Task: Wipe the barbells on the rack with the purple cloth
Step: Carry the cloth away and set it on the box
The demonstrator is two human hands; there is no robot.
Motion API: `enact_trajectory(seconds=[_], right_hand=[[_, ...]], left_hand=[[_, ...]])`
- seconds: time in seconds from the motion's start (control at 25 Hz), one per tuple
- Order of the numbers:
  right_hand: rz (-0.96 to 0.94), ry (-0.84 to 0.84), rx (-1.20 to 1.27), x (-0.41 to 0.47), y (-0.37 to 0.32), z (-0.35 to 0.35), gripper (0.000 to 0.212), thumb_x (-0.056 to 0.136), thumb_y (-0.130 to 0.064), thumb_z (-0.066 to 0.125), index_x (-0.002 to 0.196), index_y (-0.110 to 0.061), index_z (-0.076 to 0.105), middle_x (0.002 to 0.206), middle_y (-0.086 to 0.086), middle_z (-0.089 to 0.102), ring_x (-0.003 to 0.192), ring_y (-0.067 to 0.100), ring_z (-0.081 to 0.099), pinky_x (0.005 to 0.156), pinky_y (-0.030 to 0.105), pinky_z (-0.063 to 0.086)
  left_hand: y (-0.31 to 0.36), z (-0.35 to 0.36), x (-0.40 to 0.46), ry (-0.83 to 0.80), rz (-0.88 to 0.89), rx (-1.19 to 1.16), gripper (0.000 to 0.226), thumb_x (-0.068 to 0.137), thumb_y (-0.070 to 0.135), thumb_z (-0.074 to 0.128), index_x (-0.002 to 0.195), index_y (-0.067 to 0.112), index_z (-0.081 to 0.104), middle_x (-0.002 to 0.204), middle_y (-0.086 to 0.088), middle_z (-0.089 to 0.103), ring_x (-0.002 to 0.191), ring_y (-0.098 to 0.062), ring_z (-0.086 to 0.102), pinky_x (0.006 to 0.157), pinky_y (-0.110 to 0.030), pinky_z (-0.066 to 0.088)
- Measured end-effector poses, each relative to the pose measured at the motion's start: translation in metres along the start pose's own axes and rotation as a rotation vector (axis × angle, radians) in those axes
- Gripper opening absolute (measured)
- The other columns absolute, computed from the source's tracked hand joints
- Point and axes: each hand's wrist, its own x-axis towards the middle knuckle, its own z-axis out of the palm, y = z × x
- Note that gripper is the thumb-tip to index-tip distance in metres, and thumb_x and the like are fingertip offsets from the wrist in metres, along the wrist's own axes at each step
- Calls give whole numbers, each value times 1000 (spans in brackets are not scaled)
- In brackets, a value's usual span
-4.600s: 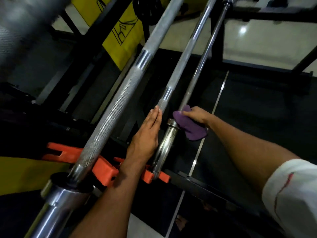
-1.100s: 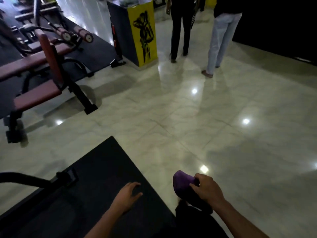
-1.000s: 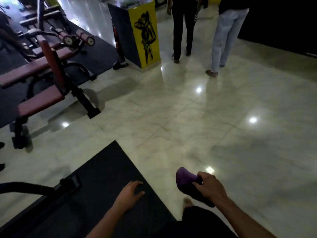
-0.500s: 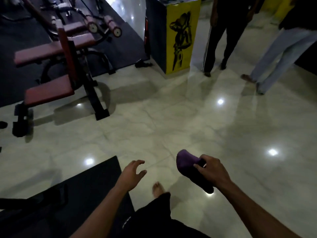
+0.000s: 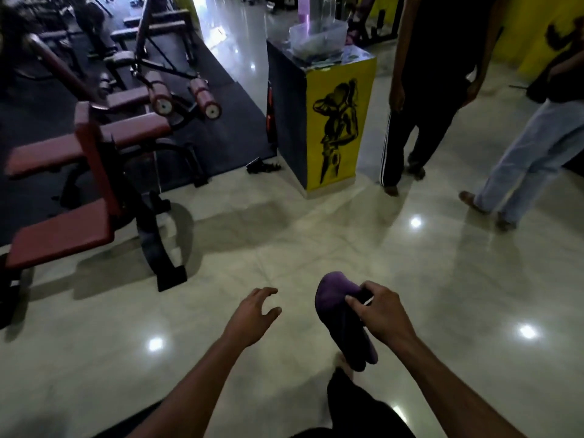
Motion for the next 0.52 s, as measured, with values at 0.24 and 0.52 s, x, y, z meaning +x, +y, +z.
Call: enact_trajectory(seconds=[0.24,0.52], right_hand=[[-7,-41,32,194,-28,-44,21,83,-41,75,79,-26,60,74,-9,67,66,9,67,65,41,60],[-80,-129,158,398,-89,-65,30,84,-31,71,100,-39,48,95,-3,68,81,17,72,65,44,63]], left_hand=[[54,-19,174,-12,-18,36,48,96,42,62,140,30,49,138,7,52,123,-9,53,98,-23,42],[100,-33,339,-9,-76,-380,67,81,59,71,138,46,39,129,19,57,113,7,56,91,-20,49]])
